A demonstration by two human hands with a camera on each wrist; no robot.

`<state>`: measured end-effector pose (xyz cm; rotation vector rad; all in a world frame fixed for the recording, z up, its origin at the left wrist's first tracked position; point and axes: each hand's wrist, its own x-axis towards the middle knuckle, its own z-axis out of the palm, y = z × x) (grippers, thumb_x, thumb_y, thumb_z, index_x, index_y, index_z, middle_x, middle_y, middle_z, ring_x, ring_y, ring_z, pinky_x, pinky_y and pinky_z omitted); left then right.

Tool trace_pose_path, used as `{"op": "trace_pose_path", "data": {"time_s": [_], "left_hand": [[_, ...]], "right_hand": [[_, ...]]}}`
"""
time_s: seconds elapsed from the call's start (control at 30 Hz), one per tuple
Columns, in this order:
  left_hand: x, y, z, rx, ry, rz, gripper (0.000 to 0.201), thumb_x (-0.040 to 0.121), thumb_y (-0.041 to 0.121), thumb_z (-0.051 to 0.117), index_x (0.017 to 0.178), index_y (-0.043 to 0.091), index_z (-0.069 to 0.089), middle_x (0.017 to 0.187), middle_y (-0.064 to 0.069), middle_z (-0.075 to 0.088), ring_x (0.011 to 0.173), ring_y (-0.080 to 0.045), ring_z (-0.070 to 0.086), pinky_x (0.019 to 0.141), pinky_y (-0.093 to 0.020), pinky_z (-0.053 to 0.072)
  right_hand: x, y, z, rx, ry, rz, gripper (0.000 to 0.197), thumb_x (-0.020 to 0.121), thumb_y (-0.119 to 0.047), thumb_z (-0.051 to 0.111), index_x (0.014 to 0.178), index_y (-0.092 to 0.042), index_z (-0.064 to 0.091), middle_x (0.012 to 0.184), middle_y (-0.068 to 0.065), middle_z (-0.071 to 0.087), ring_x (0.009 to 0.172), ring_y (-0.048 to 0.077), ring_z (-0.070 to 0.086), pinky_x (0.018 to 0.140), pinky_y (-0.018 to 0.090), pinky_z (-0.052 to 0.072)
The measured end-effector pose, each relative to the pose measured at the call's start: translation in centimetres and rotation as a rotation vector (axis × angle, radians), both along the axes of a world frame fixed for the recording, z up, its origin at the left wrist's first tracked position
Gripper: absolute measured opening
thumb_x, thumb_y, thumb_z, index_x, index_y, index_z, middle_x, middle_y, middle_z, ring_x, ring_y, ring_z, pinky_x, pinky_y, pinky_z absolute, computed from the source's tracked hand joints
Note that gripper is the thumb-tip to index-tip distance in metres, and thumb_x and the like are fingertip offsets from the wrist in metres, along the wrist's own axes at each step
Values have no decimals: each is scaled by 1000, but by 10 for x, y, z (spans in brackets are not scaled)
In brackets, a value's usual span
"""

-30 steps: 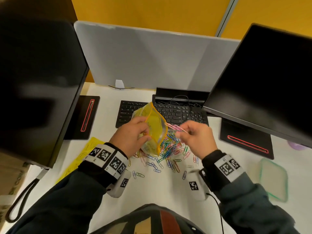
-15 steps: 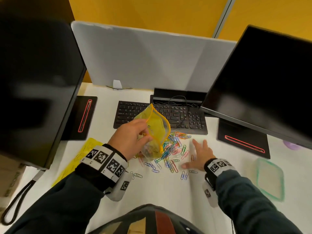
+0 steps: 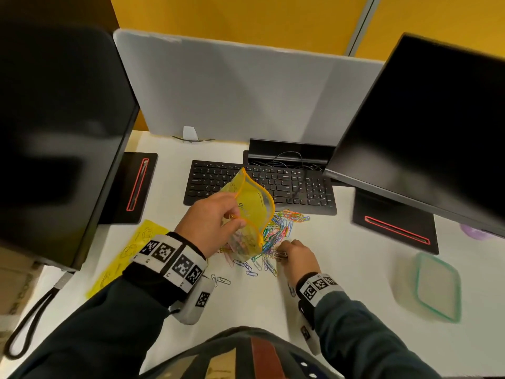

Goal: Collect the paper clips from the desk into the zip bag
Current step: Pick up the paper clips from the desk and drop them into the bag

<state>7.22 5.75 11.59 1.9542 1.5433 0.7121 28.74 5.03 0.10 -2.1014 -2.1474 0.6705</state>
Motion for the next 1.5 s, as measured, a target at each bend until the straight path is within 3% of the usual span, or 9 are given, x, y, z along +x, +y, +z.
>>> {"op": "trace_pose_path", "data": {"time_s": [0.2,0.3,0.57,0.7,0.77,0.87,1.03,1.27,1.5], "left_hand": [[0,2,-1,-11,2,-1,11,75,20,71,72,14,62,124,-5,60,122,-12,49,95,-34,47],[-1,3,-1,-24,-5,-16,14,74,18,72,69,16,59,116,-6,63,122,-11,49,90,-31,49],[8,4,-1,-46,1,-73,15,72,17,75,68,14,61,113,-2,64,116,-3,49,84,-22,47],[12,4,5,-2,-18,-88,13,70,15,76,70,10,64,116,-2,64,104,-3,55,80,-22,49],[10,4,8,4,-27,-76,11,70,14,75,70,11,64,118,-2,64,104,-6,57,82,-26,51],[3,5,7,-3,-9,-28,10,72,13,74,71,10,64,119,-3,63,110,-1,50,87,-25,49],[-9,7,4,-21,-9,44,11,71,16,75,70,9,66,116,-4,65,117,-12,54,92,-24,44],[-8,7,3,-49,-3,79,11,71,16,75,67,11,65,111,0,66,112,-5,52,86,-18,38],[-15,7,5,-33,-16,86,13,72,17,75,68,11,64,101,3,66,115,1,46,90,-27,47]], "right_hand": [[16,4,16,-22,180,-271,16,77,1,59,78,-12,68,77,8,69,79,25,64,69,22,46],[23,7,43,17,392,-383,30,71,3,71,60,-22,60,61,-1,62,61,16,59,67,23,52],[-9,24,150,74,902,-126,20,70,8,73,73,-10,66,64,8,65,53,17,59,58,30,56],[-31,30,145,34,746,-42,23,67,-2,78,80,-18,68,73,0,62,63,17,58,68,38,55],[-29,28,142,120,675,-63,32,67,-12,81,93,-24,68,83,-9,62,68,16,60,71,31,54],[0,23,121,163,636,-206,42,67,-16,81,103,-28,64,97,-1,63,70,19,59,71,34,56],[39,-18,43,-380,8,-199,80,57,-23,86,125,-18,44,120,12,49,104,28,55,88,29,45],[22,-3,13,-214,107,-218,72,67,-9,78,128,-15,40,125,11,44,108,30,55,93,32,45],[27,58,22,-266,-48,64,118,54,-14,86,147,-19,13,154,3,12,134,28,35,112,38,33]]}}
